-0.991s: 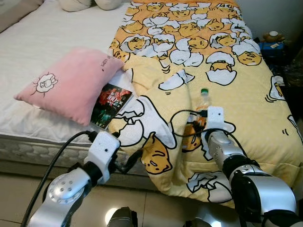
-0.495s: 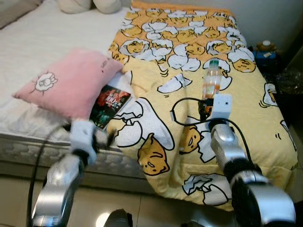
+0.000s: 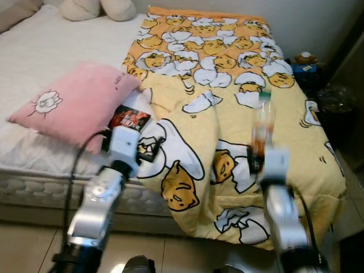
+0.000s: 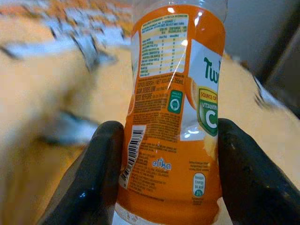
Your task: Clean up the room
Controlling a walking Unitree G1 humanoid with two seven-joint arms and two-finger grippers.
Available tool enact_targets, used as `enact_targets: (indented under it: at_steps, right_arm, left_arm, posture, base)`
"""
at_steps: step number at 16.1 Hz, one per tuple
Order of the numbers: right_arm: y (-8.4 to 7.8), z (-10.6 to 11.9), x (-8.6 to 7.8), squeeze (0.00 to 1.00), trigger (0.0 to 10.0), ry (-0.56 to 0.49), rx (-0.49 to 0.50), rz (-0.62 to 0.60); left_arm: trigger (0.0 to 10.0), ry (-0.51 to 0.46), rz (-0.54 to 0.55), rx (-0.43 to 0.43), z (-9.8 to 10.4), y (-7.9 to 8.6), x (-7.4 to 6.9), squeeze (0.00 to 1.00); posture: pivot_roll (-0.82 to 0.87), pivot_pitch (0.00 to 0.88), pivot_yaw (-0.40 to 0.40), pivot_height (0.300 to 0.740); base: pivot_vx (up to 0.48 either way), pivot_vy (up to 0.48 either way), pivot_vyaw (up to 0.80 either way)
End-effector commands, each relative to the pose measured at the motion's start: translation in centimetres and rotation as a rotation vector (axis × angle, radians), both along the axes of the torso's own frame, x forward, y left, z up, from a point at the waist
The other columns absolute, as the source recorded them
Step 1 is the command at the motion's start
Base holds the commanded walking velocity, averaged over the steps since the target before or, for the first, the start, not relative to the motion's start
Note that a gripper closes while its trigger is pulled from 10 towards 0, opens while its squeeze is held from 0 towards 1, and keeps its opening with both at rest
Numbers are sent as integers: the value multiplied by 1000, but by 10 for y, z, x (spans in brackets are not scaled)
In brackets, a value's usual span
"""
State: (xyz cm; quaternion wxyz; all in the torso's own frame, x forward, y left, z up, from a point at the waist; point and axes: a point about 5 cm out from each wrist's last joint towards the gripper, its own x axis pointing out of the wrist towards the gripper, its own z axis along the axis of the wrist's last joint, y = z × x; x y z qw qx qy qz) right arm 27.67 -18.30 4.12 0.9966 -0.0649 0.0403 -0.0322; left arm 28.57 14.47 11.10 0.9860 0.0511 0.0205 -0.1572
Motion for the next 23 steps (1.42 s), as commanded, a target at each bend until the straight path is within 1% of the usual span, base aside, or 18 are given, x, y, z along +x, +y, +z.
enact_targets:
  at_steps: [1, 2, 3, 4, 6, 7, 8, 9, 13, 16, 18, 21, 23]
  right_arm:
    - [-7, 4, 1, 0, 0, -10, 0, -10]
    - [-14, -1, -2, 0, 0, 22, 37, -42]
    - [-14, 0, -3, 0, 0, 18, 49, -43]
    - [-12, 3, -5, 0, 0, 6, 64, -31]
    - [-4, 6, -4, 0, 0, 4, 79, -1]
    - [-4, 6, -4, 0, 0, 4, 79, -1]
    - [0, 5, -1, 0, 0, 9, 87, 19]
    - [2, 5, 2, 0, 0, 20, 105, 32]
    - [6, 5, 6, 0, 0, 42, 136, 48]
    - [8, 8, 13, 0, 0, 50, 143, 70]
    - [6, 8, 13, 0, 0, 57, 139, 74]
    - [2, 8, 11, 0, 0, 56, 150, 53]
    - [6, 8, 13, 0, 0, 55, 169, 62]
  left_arm:
    - [10000, 9, 16, -29, -3, -2, -4, 0]
    - [10000, 75, 114, -114, -16, 5, -11, 0]
    - [10000, 100, 144, -137, -23, 6, -16, 0]
    - [10000, 111, 143, -110, -30, 4, -23, 0]
    - [10000, 79, 116, -85, -26, -1, -17, 0]
    - [10000, 79, 116, -85, -26, -1, -17, 0]
    - [10000, 65, 112, -86, -22, -2, -11, 0]
    - [10000, 60, 114, -88, -20, -2, -9, 0]
    - [10000, 63, 128, -94, -21, -2, -10, 0]
    - [10000, 78, 134, -111, -24, -5, -13, 0]
    - [10000, 87, 149, -120, -25, -4, -14, 0]
    - [10000, 99, 191, -150, -28, 1, -17, 0]
    - [10000, 86, 184, -141, -26, 0, -16, 0]
  posture:
    - [-15, 0, -2, 710]
    - [-26, 0, 3, 710]
    - [-37, 0, 7, 710]
    - [-37, 0, 6, 710]
    - [-38, 0, 4, 710]
    - [-38, 0, 4, 710]
    - [-35, 0, 7, 710]
    - [-34, 0, 7, 710]
    - [-27, 0, 4, 710]
    - [-27, 0, 2, 710]
    - [-26, 0, 2, 710]
    - [-28, 0, 5, 710]
    - [-33, 0, 13, 710]
  base:
    - [0, 0, 0]
    - [0, 0, 0]
    - [0, 0, 0]
    - [0, 0, 0]
    - [0, 0, 0]
    - [0, 0, 0]
    - [0, 0, 0]
    - [0, 480, 0]
    - [0, 480, 0]
    - [0, 480, 0]
    - [0, 478, 0]
    - [0, 477, 0]
    - [0, 480, 0]
